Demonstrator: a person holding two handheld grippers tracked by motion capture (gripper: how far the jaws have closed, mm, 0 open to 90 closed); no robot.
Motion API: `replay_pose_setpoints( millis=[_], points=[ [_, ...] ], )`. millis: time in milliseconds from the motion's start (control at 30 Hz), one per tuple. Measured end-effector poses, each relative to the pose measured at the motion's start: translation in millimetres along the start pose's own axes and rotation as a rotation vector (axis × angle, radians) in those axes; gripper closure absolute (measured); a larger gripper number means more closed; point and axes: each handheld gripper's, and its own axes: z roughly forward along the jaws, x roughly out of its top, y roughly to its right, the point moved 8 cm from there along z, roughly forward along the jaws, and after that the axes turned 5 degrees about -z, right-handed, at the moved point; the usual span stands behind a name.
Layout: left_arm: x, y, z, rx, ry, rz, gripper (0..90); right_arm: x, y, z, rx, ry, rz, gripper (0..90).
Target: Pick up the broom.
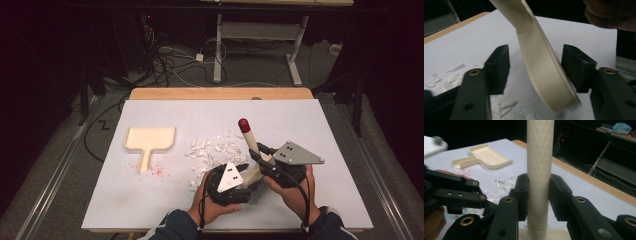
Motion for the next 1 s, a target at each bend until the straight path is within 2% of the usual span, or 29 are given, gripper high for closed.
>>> replay_pose_setpoints(
  millis=[33, 67, 133, 167, 267, 300, 367, 467, 567, 633, 667, 700, 733, 767, 800, 867, 933, 967, 1000],
  points=[
    [-0.6, -2.4, -1.5, -0.013, 0.003, -0.015, 49.0, 0.9, -3.4, -0.1, 0.010, 0.000, -0.010, 71.2],
    [-1.0, -4.5, -2.7, -0.003, 0.004, -0.021, 53.1, 1.8, -8.7, 0.0, 0.023, -0.008, -0.022, 71.2],
    [-2.3, -6.8, -5.1, -0.015, -0.009, -0.028, 56.6, 3.7, -12.6, -1.8, 0.020, 0.006, -0.034, 71.1],
    [-2.7, -8.3, -7.3, -0.032, -0.009, -0.048, 58.0, 4.2, -13.3, -2.1, 0.022, 0.003, -0.045, 71.0],
    [-3.9, -16.3, -12.1, -0.022, -0.029, -0.070, 62.6, 5.7, -12.5, -3.6, 0.045, 0.015, -0.036, 70.6],
    [-3.5, -19.5, -14.4, -0.031, -0.027, -0.077, 64.2, 6.0, -11.7, -4.3, 0.058, 0.019, -0.028, 70.5],
    [-2.6, -21.1, -18.4, -0.032, -0.040, -0.052, 65.0, 7.4, -10.9, -6.0, 0.078, 0.030, -0.022, 70.0],
    [-2.3, -18.2, -25.8, -0.058, -0.070, -0.003, 65.1, 8.7, -12.6, -10.6, 0.125, 0.036, -0.051, 67.9],
    [-4.9, -15.7, -29.9, -0.070, -0.121, 0.059, 65.1, 5.7, -11.0, -15.0, 0.160, 0.018, -0.112, 54.6],
    [-7.6, -15.5, -33.3, -0.082, -0.145, 0.081, 65.1, -1.8, -7.8, -18.4, 0.215, -0.026, -0.158, 47.7],
    [-7.6, -15.5, -33.3, -0.082, -0.145, 0.081, 65.1, -1.8, -7.8, -18.4, 0.215, -0.026, -0.158, 47.7],
    [-9.8, -15.9, -38.1, -0.104, -0.160, 0.095, 65.1, -13.3, -3.9, -25.3, 0.299, -0.052, -0.181, 45.5],
    [-9.8, -15.9, -38.1, -0.104, -0.160, 0.095, 65.1, -18.4, -3.3, -27.2, 0.326, -0.071, -0.189, 44.1],
    [-11.9, -14.9, -43.9, -0.141, -0.182, 0.110, 65.1, -26.6, -3.5, -29.3, 0.364, -0.094, -0.206, 42.8],
    [-11.9, -14.9, -43.9, -0.141, -0.182, 0.110, 65.1, -33.4, -4.4, -29.6, 0.383, -0.114, -0.224, 42.8],
    [-14.0, -12.7, -48.2, -0.164, -0.199, 0.135, 65.1, -46.6, -8.2, -26.9, 0.418, -0.176, -0.263, 40.1],
    [-17.7, -6.4, -51.7, -0.212, -0.217, 0.153, 65.0, -52.1, -14.6, -22.3, 0.431, -0.187, -0.283, 38.6],
    [-18.9, -4.0, -52.7, -0.232, -0.226, 0.167, 65.0, -54.4, -19.6, -20.5, 0.468, -0.200, -0.280, 38.3],
    [-18.9, -4.0, -52.7, -0.232, -0.226, 0.167, 65.0, -54.4, -19.6, -20.5, 0.468, -0.200, -0.280, 38.3]
  ],
)
